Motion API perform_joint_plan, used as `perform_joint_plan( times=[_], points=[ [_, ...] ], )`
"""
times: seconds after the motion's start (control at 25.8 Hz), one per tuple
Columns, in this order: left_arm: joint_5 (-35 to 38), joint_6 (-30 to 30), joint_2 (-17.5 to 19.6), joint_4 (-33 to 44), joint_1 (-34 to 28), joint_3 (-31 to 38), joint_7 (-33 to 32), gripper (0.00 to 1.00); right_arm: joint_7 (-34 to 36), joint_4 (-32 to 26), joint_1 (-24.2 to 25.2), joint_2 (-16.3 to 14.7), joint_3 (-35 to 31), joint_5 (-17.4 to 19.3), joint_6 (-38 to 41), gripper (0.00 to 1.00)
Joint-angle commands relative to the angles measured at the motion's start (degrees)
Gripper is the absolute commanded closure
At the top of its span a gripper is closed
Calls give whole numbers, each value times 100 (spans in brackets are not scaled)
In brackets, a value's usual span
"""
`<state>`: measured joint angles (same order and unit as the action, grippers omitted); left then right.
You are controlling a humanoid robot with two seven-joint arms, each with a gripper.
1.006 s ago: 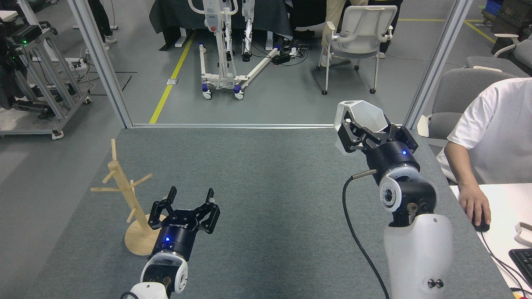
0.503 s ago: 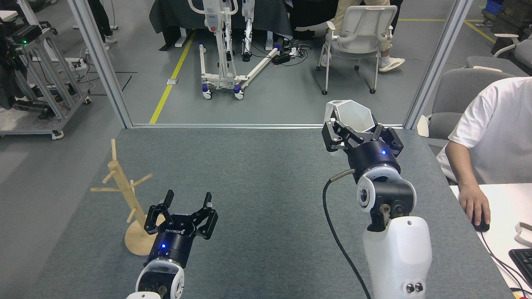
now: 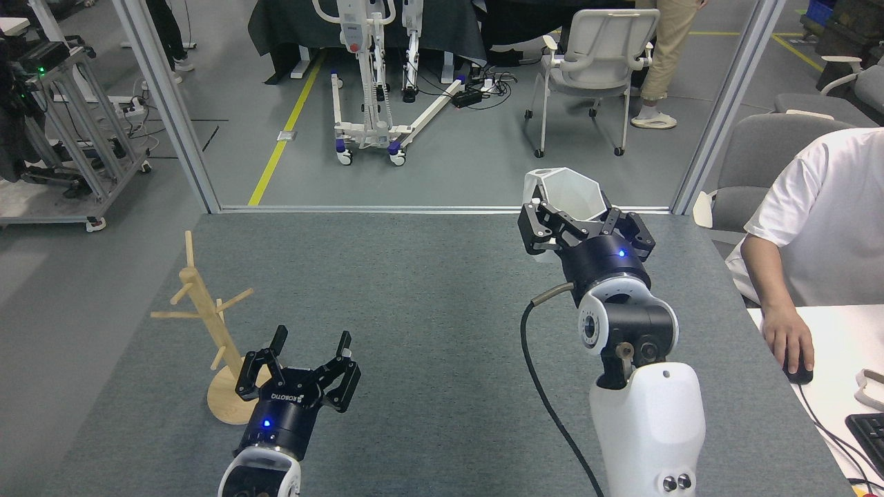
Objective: Hang cup on storage rack
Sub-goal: 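Move the left gripper up to the cup held by the right gripper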
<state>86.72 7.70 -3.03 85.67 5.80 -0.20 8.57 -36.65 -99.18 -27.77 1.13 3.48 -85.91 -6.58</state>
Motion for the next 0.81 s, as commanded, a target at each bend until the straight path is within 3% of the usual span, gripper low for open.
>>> perform_joint_plan(
  times=[0.0, 0.12, 0.23, 0.39, 0.54, 0.77],
  points=[
    [47, 4, 13, 20, 8, -24, -4, 1, -1, 21, 26, 1, 3, -5, -1, 78],
    [126, -22, -31, 99, 17, -612, -13, 1, 8, 39, 61, 37, 82, -5, -1, 78],
    [838, -84, -84, 160, 61, -1325, -13, 1, 8, 65, 96, 72, 205, -5, -19, 78],
    [1190, -31, -461, 81, 325, -1588, -338, 1, 8, 65, 281, 230, 434, -14, -81, 78],
    [1190, -102, -479, -323, 896, -1835, -795, 1, 8, 65, 404, 248, 469, -14, -81, 78],
    [1163, -233, -497, -613, 1432, -1843, -822, 1, 26, 91, 430, 248, 504, -5, -81, 77]
  ],
)
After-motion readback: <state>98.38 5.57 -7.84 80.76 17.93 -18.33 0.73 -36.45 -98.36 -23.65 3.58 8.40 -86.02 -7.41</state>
